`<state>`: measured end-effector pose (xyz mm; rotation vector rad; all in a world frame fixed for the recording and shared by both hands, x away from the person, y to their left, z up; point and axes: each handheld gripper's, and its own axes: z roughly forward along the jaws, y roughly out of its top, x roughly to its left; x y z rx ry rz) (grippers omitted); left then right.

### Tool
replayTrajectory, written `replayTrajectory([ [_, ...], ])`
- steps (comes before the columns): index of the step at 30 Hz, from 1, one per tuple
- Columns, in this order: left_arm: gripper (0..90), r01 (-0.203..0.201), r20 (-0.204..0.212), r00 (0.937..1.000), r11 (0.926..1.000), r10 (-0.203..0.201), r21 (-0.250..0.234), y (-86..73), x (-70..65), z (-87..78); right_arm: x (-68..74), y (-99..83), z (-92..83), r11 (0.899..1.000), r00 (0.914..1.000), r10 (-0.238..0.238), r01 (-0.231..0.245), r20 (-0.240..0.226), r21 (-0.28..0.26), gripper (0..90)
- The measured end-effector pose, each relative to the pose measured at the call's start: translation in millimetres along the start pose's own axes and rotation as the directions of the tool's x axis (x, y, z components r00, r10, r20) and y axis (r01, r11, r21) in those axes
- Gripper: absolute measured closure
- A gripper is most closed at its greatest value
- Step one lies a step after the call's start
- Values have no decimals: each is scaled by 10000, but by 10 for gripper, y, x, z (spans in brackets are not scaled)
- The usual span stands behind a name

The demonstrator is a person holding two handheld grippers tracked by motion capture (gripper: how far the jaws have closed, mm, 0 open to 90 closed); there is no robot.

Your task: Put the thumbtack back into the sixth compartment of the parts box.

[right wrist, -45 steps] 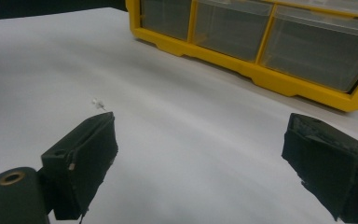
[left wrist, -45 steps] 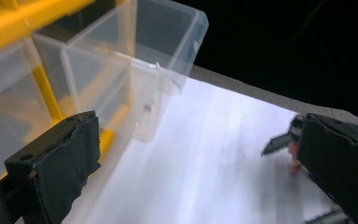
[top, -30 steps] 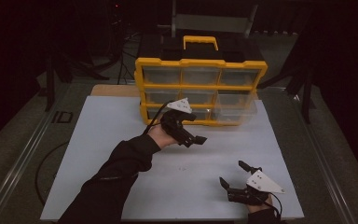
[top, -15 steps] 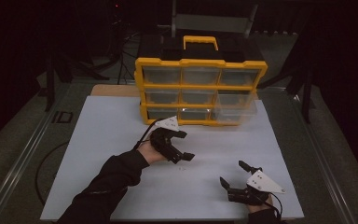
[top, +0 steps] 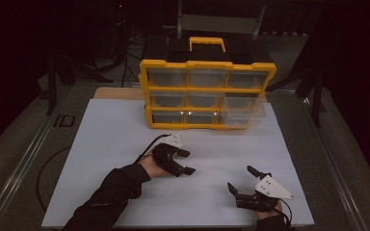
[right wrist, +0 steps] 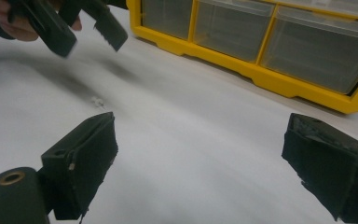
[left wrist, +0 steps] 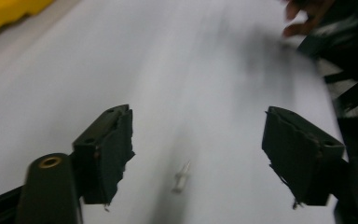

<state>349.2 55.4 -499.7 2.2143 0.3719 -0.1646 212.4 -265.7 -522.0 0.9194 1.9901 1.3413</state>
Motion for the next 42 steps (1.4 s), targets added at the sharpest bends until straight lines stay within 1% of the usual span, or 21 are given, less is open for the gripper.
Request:
replayTrajectory([
  [1, 316, -40, -114, 9999, 10000, 41, 81, -30, 4, 18, 0, -2, 2, 10000, 10000, -19, 20, -16, 2, 96],
  [2, 401, -45, -56, 10000, 9999, 46, 112, -55, 12, 32, 5, -3, 4, 10000, 10000, -19, 19, -40, 22, 96],
  [3, 401, -81, -139, 9999, 9998, 84, 194, -66, 14, 41, 5, -3, 4, 10000, 10000, -19, 19, -40, 22, 96],
  [4, 413, -79, -76, 9999, 9997, 81, 244, -83, 16, 56, 5, -3, 4, 10000, 10000, -18, 18, -41, 23, 96],
  [5, 449, -111, -81, 9999, 9994, 114, 326, -96, 19, 69, 4, -4, 4, 10000, 10000, -19, 19, -40, 20, 96],
  [6, 450, -82, -129, 9999, 9992, 87, 381, -108, 19, 82, 3, -4, 4, 10000, 10000, -20, 20, -45, 7, 96],
  [7, 467, -82, -22, 10000, 9991, 83, 419, -125, 23, 95, 2, -4, 4, 10000, 10000, -23, 23, -40, 6, 96],
  [9, 521, -15, -185, 9998, 9987, 25, 518, -144, 22, 121, 2, -5, 5, 10000, 10000, -15, 15, -51, 17, 96],
  [11, 523, -11, -161, 9999, 9982, 21, 600, -155, 26, 134, 2, -5, 5, 10000, 10000, -15, 15, -51, 17, 96],
  [12, 523, 71, -194, 9998, 9973, -57, 726, -179, 34, 161, 5, -6, 6, 10000, 10000, 2, -2, -49, 23, 96],
  [13, 563, 66, -251, 9997, 9968, -46, 796, -187, 35, 171, 6, -5, 6, 10000, 10000, -3, 3, -53, 24, 96],
  [15, 585, 66, -165, 9999, 9962, -52, 864, -203, 40, 186, 6, -4, 5, 10000, 10000, 0, 1, -51, 20, 96],
  [16, 592, 39, -198, 9998, 9957, -21, 928, -210, 41, 195, 5, -5, 5, 10000, 10000, 4, -3, -63, 25, 96],
  [17, 596, 48, -110, 9999, 9954, -37, 959, -218, 43, 206, 5, -6, 6, 10000, 10000, 8, -8, -47, 23, 96],
  [19, 623, -3, -236, 9997, 9941, 29, 1084, -230, 38, 233, 3, -8, 7, 10000, 10000, -11, 11, -52, 34, 96],
  [25, 679, -221, -268, 9993, 9927, 254, 1186, -222, 24, 259, 3, -6, 5, 10000, 10000, 3, -2, -52, 28, 96],
  [29, 746, -445, -264, 9985, 9895, 485, 1378, -208, 0, 269, 5, -7, 7, 10000, 10000, -20, 20, -53, 31, 96],
  [32, 816, -487, -264, 9982, 9876, 532, 1494, -198, -7, 279, 4, -7, 7, 10000, 10000, -16, 16, -51, 25, 96],
  [39, 830, -352, -252, 9989, 9882, 394, 1489, -198, -3, 279, 5, -6, 6, 10000, 10000, -1, 1, -52, 27, 96],
  [40, 861, -366, -254, 9988, 9881, 408, 1491, -198, -3, 279, 4, -7, 7, 10000, 10000, -11, 11, -49, 32, 96],
  [42, 863, -286, -241, 9992, 9889, 324, 1455, -201, -1, 280, 5, -6, 6, 10000, 10000, -6, 7, -49, 33, 96],
])
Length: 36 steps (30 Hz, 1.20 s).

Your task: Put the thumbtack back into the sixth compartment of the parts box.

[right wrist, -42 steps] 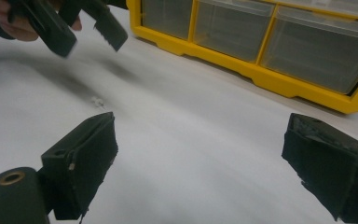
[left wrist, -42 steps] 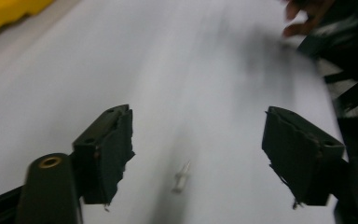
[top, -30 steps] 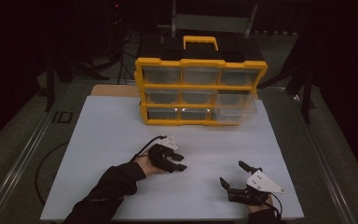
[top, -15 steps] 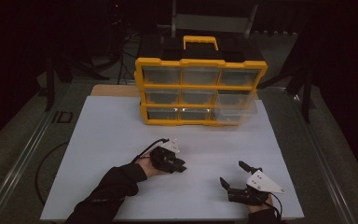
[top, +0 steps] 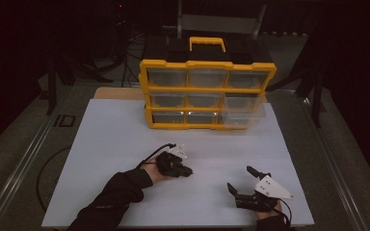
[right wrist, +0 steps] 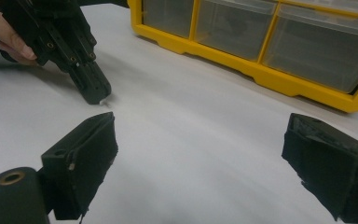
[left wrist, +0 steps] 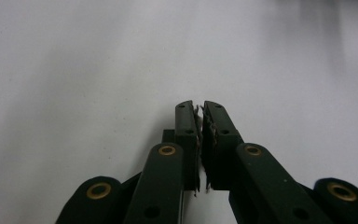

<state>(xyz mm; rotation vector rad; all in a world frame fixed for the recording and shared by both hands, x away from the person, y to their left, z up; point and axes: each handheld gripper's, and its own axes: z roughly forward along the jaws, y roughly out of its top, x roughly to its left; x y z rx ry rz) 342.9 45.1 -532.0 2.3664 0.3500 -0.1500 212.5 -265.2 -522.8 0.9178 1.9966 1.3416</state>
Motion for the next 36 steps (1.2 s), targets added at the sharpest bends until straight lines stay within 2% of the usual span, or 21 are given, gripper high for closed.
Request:
replayTrajectory([
  [9, 865, 165, -14, 9999, 9997, -166, -182, 27, -2, -23, 0, 4, -3, 10000, 10000, -19, 19, 3, -11, 96],
  [17, 864, 128, -146, 9998, 9980, -138, -617, 206, -19, -157, -1, 3, -2, 10000, 10000, -14, 14, -1, -28, 96],
  [18, 864, 56, -178, 9998, 9972, -69, -749, 291, -21, -213, -2, 2, -2, 10000, 10000, -15, 15, -6, -32, 96],
  [21, 865, -29, -159, 9999, 9953, 14, -963, 395, -19, -289, 5, 5, -2, 10000, 10000, 2, -2, -22, -10, 96],
  [29, 865, -197, -338, 9993, 9927, 158, -1193, 609, -13, -435, -2, 5, -6, 10000, 10000, -10, 10, -2, -36, 96],
  [30, 865, -298, -413, 9988, 9913, 247, -1284, 701, -19, -493, -1, 6, -7, 10000, 10000, -17, 17, 11, -30, 96],
  [36, 865, -603, -446, 9976, 9851, 538, -1609, 910, -37, -626, -2, 5, -6, 10000, 10000, 25, -25, -10, -43, 96],
])
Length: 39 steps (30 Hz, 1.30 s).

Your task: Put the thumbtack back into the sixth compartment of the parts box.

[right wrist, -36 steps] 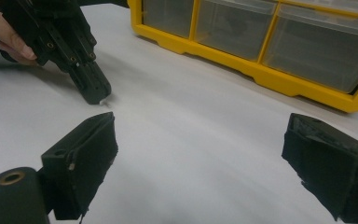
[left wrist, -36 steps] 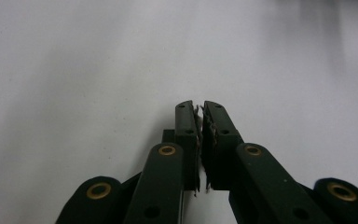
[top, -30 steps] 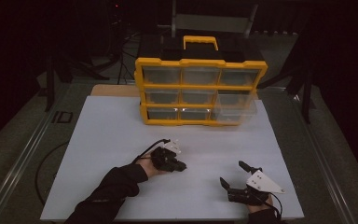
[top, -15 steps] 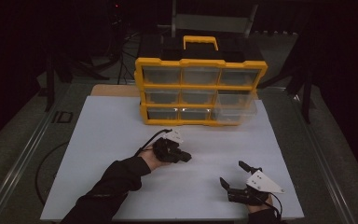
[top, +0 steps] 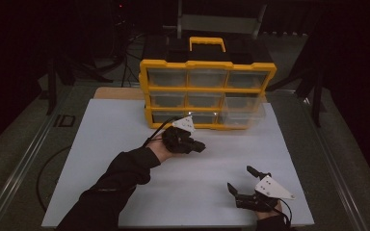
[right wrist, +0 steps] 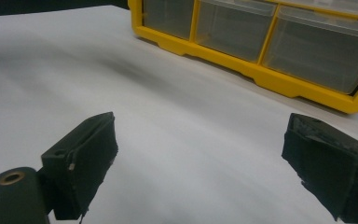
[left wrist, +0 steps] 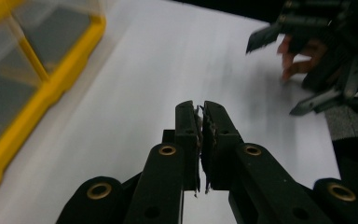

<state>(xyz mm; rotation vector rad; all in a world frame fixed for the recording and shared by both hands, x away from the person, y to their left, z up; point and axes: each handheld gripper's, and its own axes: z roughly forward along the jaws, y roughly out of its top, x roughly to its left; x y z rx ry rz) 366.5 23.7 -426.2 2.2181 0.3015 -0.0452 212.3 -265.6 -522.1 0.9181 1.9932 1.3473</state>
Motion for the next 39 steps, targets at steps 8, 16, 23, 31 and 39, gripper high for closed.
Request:
replayTrajectory([
  [8, 865, -174, -67, 9998, 9995, 173, -247, 285, 13, -81, 4, 2, 2, 10000, 10000, -28, 28, -18, -4, 96],
  [16, 864, -202, 71, 9998, 9960, 209, -868, 546, 47, -139, 2, 2, 2, 10000, 10000, -14, 14, -17, -21, 96],
  [23, 864, -309, -93, 9995, 9944, 301, -1011, 807, 89, -164, 3, 4, 2, 10000, 10000, -38, 38, -12, -23, 96],
  [31, 864, -24, -271, 9996, 9897, -15, -1431, 1034, 196, -125, 1, 2, 2, 10000, 10000, -13, 13, -25, -33, 96],
  [39, 863, 212, -165, 9996, 9850, -243, -1715, 1140, 257, -4, 5, 2, 4, 10000, 10000, 2, -2, -53, -23, 96],
])
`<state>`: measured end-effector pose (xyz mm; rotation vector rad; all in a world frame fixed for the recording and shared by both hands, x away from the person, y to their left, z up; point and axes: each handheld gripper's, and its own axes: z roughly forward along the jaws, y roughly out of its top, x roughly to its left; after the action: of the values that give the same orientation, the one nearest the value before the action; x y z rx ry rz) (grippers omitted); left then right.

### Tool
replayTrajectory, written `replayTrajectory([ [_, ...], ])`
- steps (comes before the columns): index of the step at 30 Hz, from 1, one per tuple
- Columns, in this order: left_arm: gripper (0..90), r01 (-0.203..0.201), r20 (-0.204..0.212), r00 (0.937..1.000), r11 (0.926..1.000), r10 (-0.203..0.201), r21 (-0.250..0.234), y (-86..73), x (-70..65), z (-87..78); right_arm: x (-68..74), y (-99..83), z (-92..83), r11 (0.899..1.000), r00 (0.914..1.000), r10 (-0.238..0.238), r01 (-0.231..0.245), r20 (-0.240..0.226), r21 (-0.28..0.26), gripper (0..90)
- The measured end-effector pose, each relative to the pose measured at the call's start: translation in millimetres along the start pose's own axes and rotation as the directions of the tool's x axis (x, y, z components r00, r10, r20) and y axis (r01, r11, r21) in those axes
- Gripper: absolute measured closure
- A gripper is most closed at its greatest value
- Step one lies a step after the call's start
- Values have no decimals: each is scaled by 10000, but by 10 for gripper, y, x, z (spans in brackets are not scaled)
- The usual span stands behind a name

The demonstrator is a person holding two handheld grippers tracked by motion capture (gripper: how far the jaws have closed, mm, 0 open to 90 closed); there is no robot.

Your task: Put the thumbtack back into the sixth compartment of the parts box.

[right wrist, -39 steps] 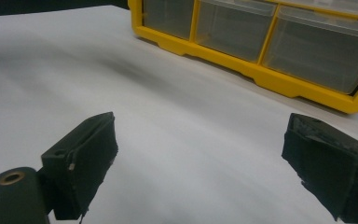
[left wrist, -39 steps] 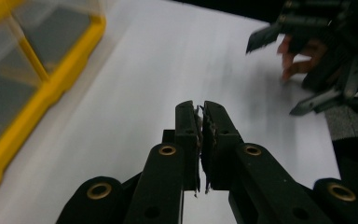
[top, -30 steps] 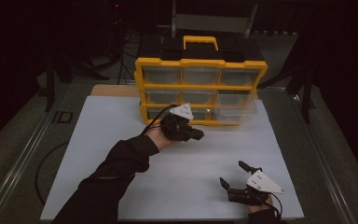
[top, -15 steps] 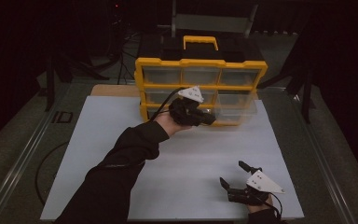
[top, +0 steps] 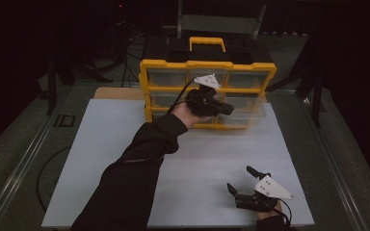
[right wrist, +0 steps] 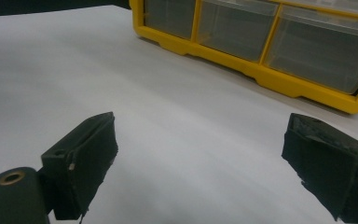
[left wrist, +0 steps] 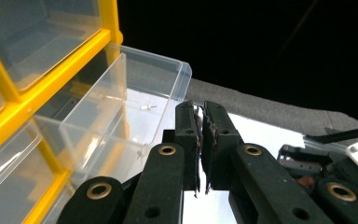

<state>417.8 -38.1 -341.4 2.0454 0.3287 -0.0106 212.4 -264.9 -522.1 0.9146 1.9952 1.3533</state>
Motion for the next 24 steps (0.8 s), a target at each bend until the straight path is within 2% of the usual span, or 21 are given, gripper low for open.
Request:
replayTrajectory([
  [2, 864, 61, 0, 10000, 10000, -61, -11, 5, 6, 19, 0, 1, 0, 10000, 10000, 20, -20, 8, -7, 96],
  [3, 864, 117, -226, 9997, 9999, -115, 70, 28, 25, 85, -2, -1, 0, 10000, 10000, 4, -4, 14, -8, 96],
  [8, 863, 259, -472, 9986, 9997, -256, 45, 56, 68, 172, -1, 2, -5, 10000, 10000, 76, -76, 17, -42, 96],
  [9, 863, 335, -732, 9968, 9994, -328, 81, 63, 78, 210, -4, 1, -4, 10000, 10000, 55, -55, 2, -40, 96],
  [14, 862, 484, -1326, 9901, 9986, -453, 201, 58, 110, 330, -4, -1, -2, 10000, 10000, 65, -65, -36, -36, 96],
  [15, 862, 453, -1587, 9865, 9986, -407, 258, 52, 103, 359, -4, -1, -4, 10000, 9999, 90, -90, -47, -42, 96],
  [18, 858, 498, -1814, 9825, 9981, -426, 351, 40, 111, 404, -7, 0, -8, 9999, 9999, 117, -118, -23, -68, 96],
  [21, 854, 489, -1895, 9810, 9980, -407, 391, 30, 113, 425, -10, -2, -9, 9999, 9999, 127, -127, -36, -63, 96],
  [24, 711, 578, -1971, 9790, 9979, -511, 282, 20, 114, 417, -13, -5, -8, 9999, 9999, 101, -101, -52, -44, 96],
])
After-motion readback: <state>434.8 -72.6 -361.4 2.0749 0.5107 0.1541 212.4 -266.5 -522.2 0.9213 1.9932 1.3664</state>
